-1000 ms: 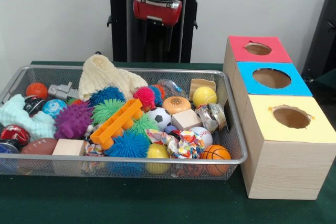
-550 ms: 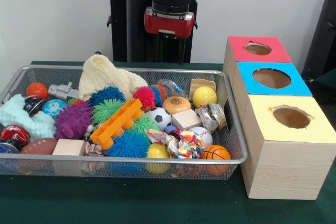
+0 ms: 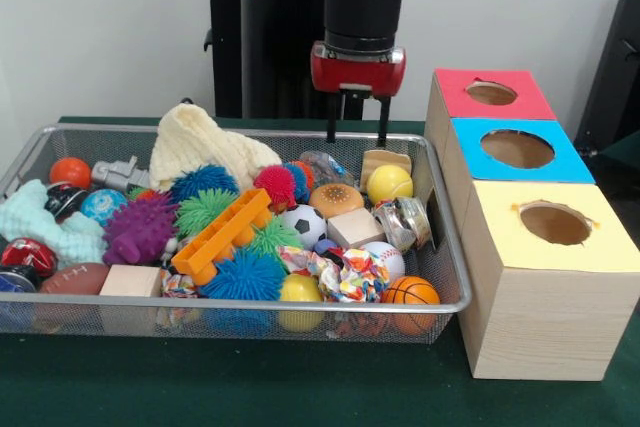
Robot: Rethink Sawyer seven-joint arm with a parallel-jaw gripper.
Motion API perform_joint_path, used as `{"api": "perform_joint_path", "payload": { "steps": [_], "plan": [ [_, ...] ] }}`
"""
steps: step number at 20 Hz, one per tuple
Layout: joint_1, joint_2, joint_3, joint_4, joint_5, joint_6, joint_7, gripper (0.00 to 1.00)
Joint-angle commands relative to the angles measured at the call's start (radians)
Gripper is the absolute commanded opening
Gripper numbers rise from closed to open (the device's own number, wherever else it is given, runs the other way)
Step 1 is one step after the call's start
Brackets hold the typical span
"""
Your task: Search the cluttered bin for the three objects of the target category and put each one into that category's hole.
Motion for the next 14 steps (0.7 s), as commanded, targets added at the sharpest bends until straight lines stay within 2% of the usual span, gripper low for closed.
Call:
{"api": "perform_joint_path", "payload": {
  "steps": [1,8,14],
  "plan": [
    [0.019,0.091,0.084,-0.155,-0.075,0.093,-0.234,1.0],
    [-0.024,0.121,0.11,-0.184,-0.092,0.089,-0.28,1.0],
    [-0.107,0.095,0.14,-0.133,-0.104,0.077,-0.325,1.0]
  ]
}}
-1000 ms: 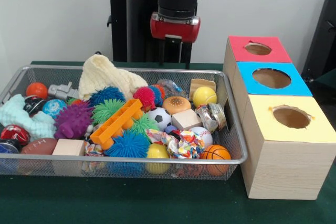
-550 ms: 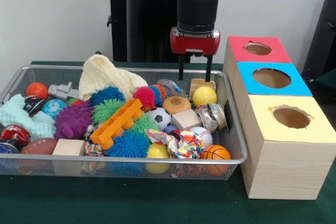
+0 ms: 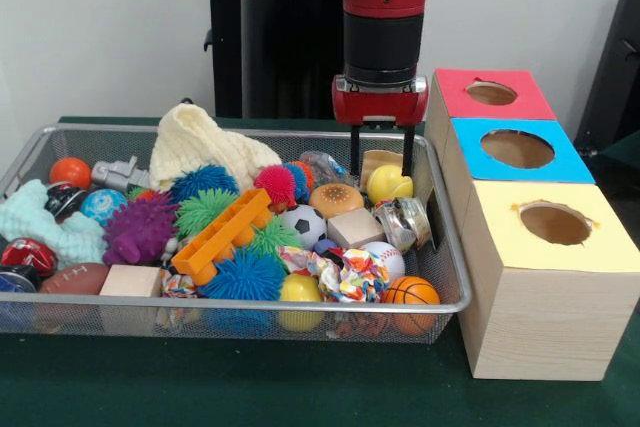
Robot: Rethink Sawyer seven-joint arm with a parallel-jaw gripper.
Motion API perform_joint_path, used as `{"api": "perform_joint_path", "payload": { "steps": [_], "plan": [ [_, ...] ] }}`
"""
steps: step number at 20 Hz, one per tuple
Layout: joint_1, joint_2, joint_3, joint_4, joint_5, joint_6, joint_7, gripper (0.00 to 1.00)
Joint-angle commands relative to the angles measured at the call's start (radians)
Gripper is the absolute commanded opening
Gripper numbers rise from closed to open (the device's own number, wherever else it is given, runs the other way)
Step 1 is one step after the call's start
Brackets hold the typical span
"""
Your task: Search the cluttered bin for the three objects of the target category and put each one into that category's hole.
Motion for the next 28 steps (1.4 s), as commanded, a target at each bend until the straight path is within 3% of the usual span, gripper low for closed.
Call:
{"api": "perform_joint_path", "payload": {
  "steps": [1,7,11,16,20,28],
  "plan": [
    [-0.102,0.012,0.087,-0.048,-0.073,0.077,-0.331,1.0],
    [-0.176,-0.001,0.094,-0.015,-0.118,0.056,-0.345,1.0],
    [-0.173,-0.005,0.048,0.002,-0.176,0.031,-0.281,1.0],
    [-0.091,-0.011,-0.02,0.016,-0.257,0.009,-0.16,1.0],
    [0.025,0.004,-0.092,0.056,-0.341,-0.067,-0.011,1.0],
    [0.222,0.02,-0.214,0.1,-0.389,-0.214,0.127,1.0]
  ]
}}
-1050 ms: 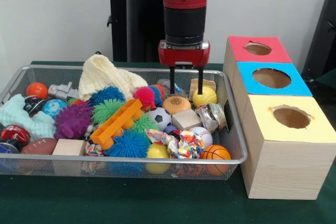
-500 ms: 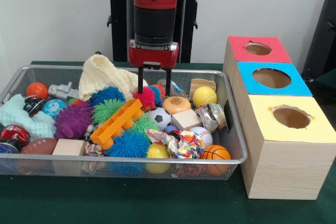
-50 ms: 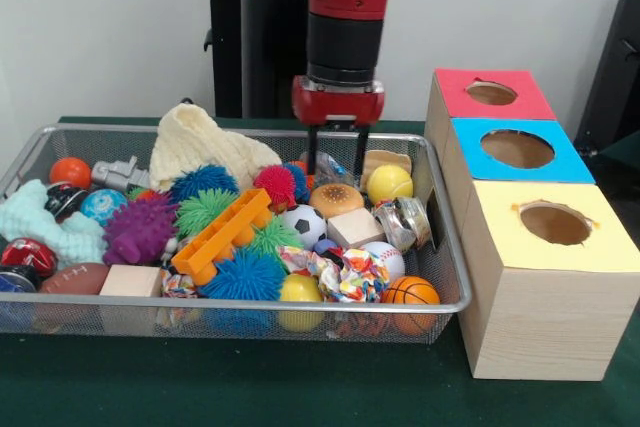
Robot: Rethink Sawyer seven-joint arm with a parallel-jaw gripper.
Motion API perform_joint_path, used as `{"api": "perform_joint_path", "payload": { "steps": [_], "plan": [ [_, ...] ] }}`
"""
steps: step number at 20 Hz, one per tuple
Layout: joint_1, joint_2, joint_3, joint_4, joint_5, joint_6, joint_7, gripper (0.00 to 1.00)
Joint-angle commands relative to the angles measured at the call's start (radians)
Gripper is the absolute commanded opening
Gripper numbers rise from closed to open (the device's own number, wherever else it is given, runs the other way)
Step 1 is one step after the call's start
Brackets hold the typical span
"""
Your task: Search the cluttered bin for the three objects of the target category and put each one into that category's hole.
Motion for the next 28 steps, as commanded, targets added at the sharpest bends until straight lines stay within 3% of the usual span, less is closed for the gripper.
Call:
{"api": "perform_joint_path", "payload": {
  "steps": [1,7,11,18,28],
  "plan": [
    [0.137,0.029,-0.128,0.072,-0.097,-0.154,0.142,1.0],
    [0.224,0.057,-0.226,0.074,-0.078,-0.256,0.122,1.0],
    [0.222,0.073,-0.262,0.076,-0.073,-0.309,0.075,1.0],
    [0.138,0.083,-0.248,0.078,-0.093,-0.33,-0.01,1.0],
    [-0.05,0.027,-0.101,0.128,-0.084,-0.221,-0.139,1.0]
  ]
}}
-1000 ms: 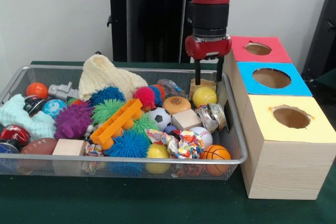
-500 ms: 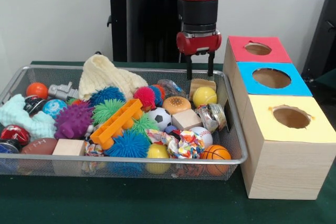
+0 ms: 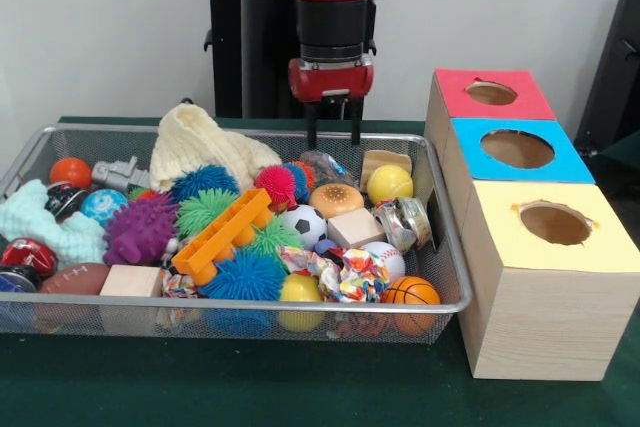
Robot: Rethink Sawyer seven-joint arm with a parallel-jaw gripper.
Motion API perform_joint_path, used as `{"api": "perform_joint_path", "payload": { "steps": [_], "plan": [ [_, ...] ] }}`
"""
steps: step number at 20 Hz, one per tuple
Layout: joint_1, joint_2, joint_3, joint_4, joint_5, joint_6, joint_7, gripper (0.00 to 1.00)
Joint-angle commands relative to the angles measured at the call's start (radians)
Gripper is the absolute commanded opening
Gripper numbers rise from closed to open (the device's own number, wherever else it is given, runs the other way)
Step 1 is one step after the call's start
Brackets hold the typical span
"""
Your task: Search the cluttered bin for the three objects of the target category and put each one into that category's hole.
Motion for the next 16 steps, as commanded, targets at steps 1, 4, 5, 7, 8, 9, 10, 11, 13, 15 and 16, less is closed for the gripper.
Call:
{"api": "perform_joint_path", "payload": {
  "steps": [1,4,5,7,8,9,10,11,13,15,16],
  "plan": [
    [-0.114,-0.014,0.131,0.039,-0.046,0.09,-0.153,1.0],
    [-0.153,-0.027,0.173,0.049,-0.028,0.122,-0.184,1.0],
    [-0.159,-0.026,0.179,0.047,-0.027,0.127,-0.188,1.0],
    [-0.158,-0.028,0.185,0.041,-0.024,0.137,-0.187,1.0],
    [-0.145,-0.027,0.176,0.035,-0.027,0.136,-0.175,1.0],
    [-0.13,-0.027,0.166,0.03,-0.027,0.137,-0.162,1.0],
    [-0.111,-0.03,0.154,0.028,-0.029,0.136,-0.148,1.0],
    [-0.093,-0.032,0.143,0.024,-0.027,0.136,-0.133,1.0],
    [-0.047,-0.033,0.116,0.018,-0.025,0.13,-0.099,1.0],
    [-0.012,-0.032,0.102,0.013,-0.016,0.13,-0.077,1.0],
    [-0.013,-0.036,0.123,0.009,0.007,0.152,-0.088,1.0]
  ]
}}
